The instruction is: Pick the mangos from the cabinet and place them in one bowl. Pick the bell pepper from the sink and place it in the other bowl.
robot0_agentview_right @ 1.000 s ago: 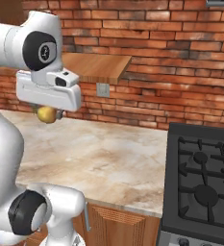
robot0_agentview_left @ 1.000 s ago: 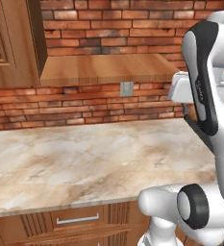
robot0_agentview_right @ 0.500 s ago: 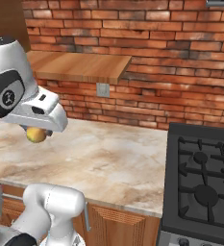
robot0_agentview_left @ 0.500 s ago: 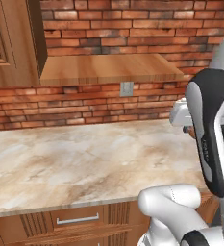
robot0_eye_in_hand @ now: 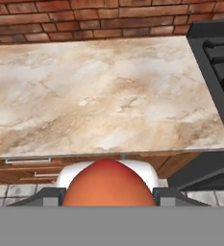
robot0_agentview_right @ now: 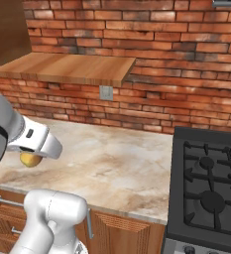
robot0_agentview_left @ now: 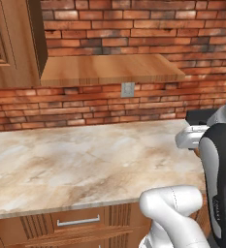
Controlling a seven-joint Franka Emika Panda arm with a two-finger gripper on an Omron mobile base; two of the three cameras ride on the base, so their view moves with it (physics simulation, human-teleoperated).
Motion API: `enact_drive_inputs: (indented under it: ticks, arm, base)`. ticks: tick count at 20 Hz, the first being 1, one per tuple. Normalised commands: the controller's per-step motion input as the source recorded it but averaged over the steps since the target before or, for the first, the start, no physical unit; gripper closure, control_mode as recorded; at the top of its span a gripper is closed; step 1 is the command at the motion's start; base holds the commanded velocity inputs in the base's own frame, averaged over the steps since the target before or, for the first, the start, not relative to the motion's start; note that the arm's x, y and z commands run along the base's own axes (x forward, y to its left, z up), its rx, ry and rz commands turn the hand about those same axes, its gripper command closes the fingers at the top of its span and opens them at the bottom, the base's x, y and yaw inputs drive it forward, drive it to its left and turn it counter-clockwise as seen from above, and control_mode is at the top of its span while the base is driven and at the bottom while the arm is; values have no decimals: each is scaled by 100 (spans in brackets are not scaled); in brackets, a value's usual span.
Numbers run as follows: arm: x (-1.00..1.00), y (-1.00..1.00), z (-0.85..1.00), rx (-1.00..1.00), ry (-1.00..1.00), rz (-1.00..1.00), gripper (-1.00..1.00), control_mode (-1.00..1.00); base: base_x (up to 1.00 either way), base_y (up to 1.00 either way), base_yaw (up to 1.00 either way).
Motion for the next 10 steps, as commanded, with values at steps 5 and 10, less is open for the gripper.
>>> enact_drive_inputs:
  ticks: [5, 10]
  arm:
    - [0, 0, 0, 0, 0, 0, 100, -100]
    - [-9, 0, 0, 0, 0, 0, 100, -100]
  base:
    - [0, 0, 0]
    - [0, 0, 0]
